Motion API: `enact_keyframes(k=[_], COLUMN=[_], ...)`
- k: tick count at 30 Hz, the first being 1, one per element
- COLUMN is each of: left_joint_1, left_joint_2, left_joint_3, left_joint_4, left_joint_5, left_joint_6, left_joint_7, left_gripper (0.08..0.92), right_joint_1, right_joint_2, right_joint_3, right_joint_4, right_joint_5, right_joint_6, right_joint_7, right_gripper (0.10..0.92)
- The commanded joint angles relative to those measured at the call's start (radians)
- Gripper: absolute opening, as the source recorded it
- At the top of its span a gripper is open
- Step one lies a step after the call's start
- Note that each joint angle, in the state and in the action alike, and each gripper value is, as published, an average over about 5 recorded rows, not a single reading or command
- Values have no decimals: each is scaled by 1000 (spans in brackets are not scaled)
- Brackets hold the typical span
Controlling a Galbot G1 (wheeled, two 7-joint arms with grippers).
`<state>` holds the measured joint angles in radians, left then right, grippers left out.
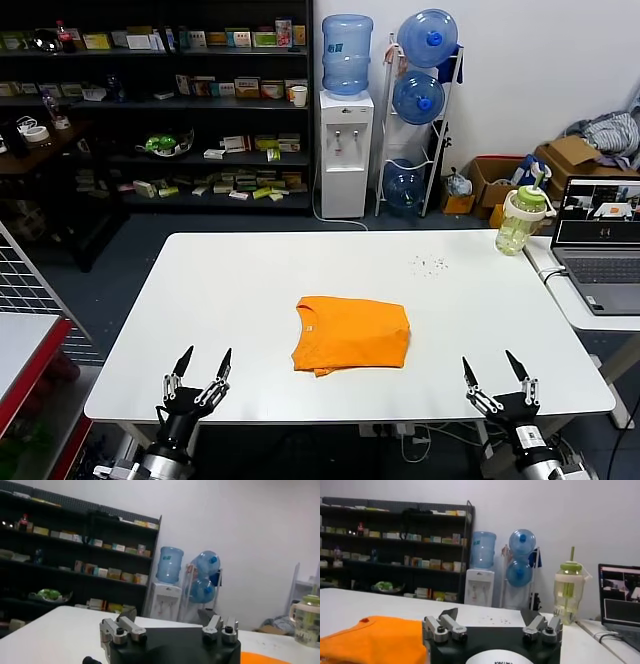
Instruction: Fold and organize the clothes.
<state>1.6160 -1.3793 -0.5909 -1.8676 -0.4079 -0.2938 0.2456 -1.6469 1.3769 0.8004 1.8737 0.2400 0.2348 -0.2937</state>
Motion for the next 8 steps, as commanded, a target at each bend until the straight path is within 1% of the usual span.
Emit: enact_keyframes(k=[1,8], left_joint_1=[28,28], left_joint_2=[-30,-34], left_joint_3=[-25,-26], left_joint_4=[2,2], left_joint_5=[30,32], left_joint_6=[-28,-28], left_joint_7=[26,26], left_gripper=[823,823], right_joint_1=[7,8], right_joint_2=[60,69], right_joint_3=[12,13], right_joint_4=[-6,-2], right_joint_5=[-21,-28], right_joint_6=[30,31], right_joint_7=[-21,-20], right_gripper=[823,823])
